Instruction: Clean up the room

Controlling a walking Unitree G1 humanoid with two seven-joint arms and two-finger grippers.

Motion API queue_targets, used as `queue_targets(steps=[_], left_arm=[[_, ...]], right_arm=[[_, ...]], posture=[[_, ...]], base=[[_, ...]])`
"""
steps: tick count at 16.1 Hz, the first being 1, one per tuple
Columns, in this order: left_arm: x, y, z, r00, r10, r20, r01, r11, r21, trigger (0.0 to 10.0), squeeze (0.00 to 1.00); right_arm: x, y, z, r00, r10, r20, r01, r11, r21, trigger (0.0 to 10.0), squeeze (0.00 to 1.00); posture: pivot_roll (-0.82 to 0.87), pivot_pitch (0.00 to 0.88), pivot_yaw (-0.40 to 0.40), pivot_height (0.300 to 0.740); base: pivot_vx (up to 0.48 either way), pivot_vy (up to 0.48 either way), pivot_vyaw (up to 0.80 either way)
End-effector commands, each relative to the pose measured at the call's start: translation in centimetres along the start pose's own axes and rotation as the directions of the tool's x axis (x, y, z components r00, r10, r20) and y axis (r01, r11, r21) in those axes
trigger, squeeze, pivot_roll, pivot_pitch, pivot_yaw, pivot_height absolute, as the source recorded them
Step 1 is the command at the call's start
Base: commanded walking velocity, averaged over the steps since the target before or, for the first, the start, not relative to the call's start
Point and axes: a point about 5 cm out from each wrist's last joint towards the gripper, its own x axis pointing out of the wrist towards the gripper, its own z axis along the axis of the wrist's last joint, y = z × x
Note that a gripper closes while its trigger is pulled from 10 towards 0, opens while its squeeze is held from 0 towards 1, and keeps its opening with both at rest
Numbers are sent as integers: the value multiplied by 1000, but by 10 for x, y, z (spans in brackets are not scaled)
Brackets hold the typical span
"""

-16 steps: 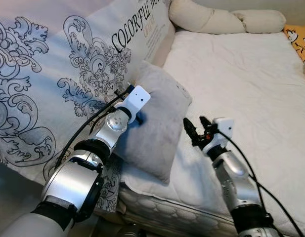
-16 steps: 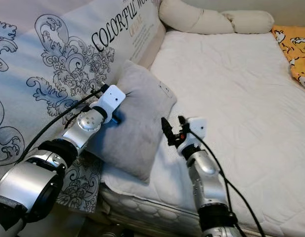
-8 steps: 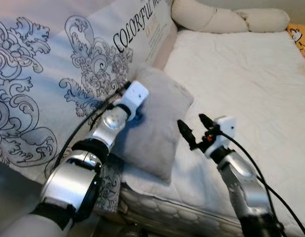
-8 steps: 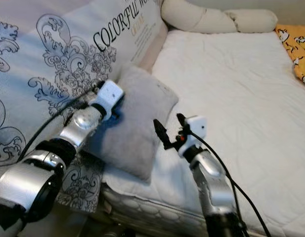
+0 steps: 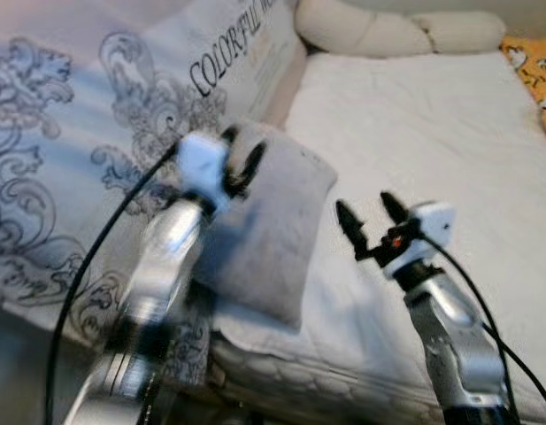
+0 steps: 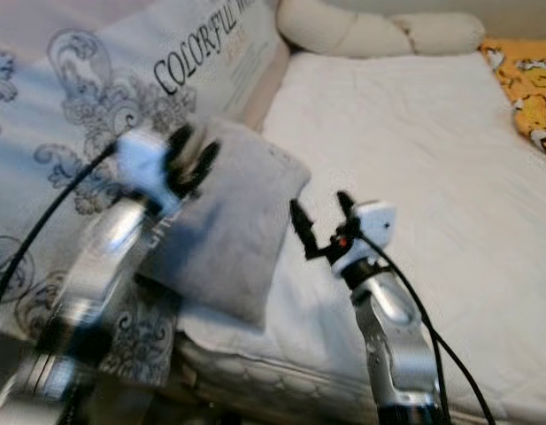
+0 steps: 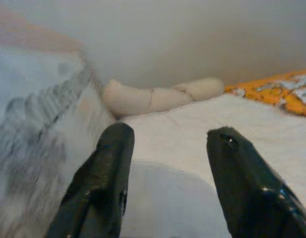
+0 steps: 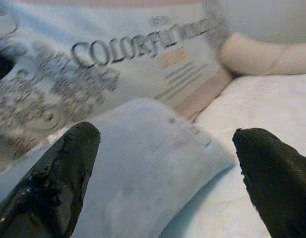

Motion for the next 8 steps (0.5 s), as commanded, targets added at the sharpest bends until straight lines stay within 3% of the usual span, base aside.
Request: queue_targets(steps=[1,2,5,8], left_arm=[[-5,8,8,999,45,10,-45,999,-8,10000,1000],[-26,8,3,994,110,-7,-111,993,-36,10000,702],[-56,2,0,981,166,-99,-164,986,29,10000,690],[-69,11,-5,958,225,-179,-218,974,58,10000,694]], right_arm=[[0,1,4,1000,-28,2,28,1000,7,10000,1000],[-4,2,2,997,-73,-32,73,997,-13,10000,1000],[-8,1,-3,984,-151,-91,153,988,13,10000,1000],[-10,9,-8,981,-135,-136,139,990,22,10000,1000]], posture=[[-21,0,109,740],[-3,0,87,740],[44,0,45,740],[45,0,42,740]], base=[[0,0,0],[0,0,0],[0,-86,0],[0,-457,0]])
